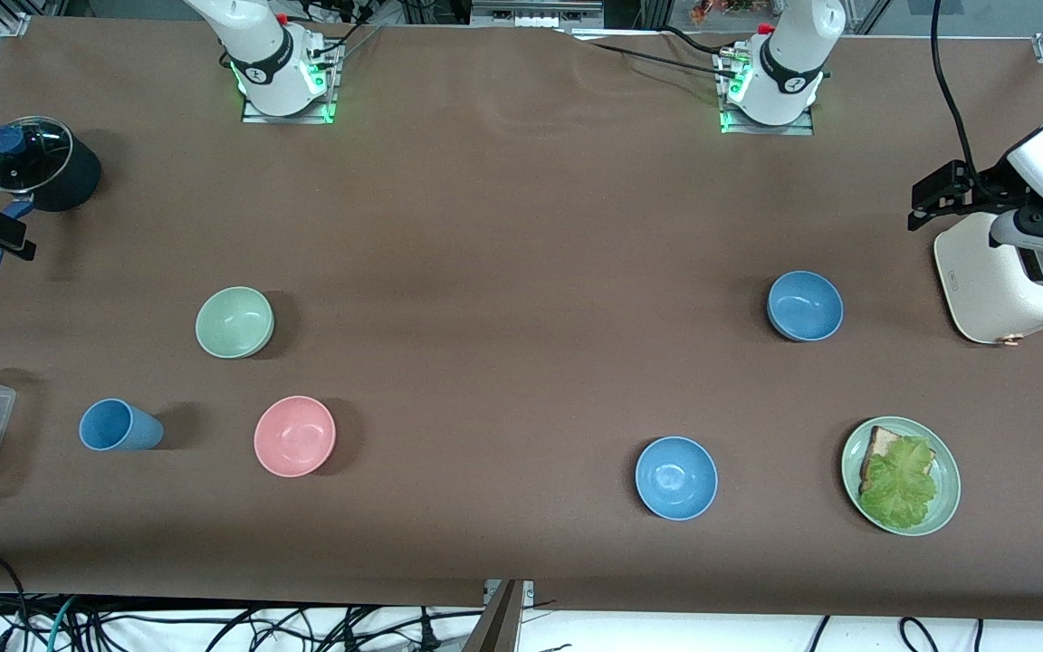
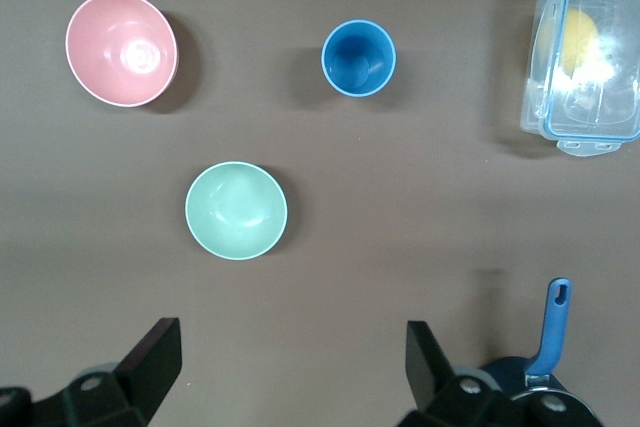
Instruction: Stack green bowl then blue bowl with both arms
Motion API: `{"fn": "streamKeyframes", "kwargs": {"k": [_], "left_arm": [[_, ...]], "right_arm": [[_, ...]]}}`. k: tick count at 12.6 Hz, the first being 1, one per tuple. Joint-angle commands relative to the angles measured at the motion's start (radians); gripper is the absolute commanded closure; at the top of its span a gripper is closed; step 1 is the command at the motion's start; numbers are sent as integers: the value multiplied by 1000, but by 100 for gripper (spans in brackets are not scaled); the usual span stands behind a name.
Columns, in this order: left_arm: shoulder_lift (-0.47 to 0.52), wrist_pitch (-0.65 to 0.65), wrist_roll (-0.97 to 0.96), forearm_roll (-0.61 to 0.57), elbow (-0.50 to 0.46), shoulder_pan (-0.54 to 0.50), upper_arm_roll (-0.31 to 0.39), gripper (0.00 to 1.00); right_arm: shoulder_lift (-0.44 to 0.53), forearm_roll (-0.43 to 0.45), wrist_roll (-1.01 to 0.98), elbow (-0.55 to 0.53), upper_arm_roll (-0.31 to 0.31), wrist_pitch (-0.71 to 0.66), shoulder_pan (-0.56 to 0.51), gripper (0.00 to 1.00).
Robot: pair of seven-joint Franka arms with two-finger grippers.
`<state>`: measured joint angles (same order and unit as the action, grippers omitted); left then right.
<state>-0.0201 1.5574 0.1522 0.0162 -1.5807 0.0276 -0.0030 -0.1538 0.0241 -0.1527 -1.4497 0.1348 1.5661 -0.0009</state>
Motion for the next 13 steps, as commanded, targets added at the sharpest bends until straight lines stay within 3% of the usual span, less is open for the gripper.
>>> {"fn": "streamKeyframes", "kwargs": {"k": [1,13], "left_arm": [[-12,-23,-10,-16,28,-3,-5,0],[-17,-53,-42,-27,27,-21,5,0]], "right_arm": [[-6,10,-7,19,-20,-1,-22,1],[-6,10,-8,19,-21,-1,-22,1]]}}
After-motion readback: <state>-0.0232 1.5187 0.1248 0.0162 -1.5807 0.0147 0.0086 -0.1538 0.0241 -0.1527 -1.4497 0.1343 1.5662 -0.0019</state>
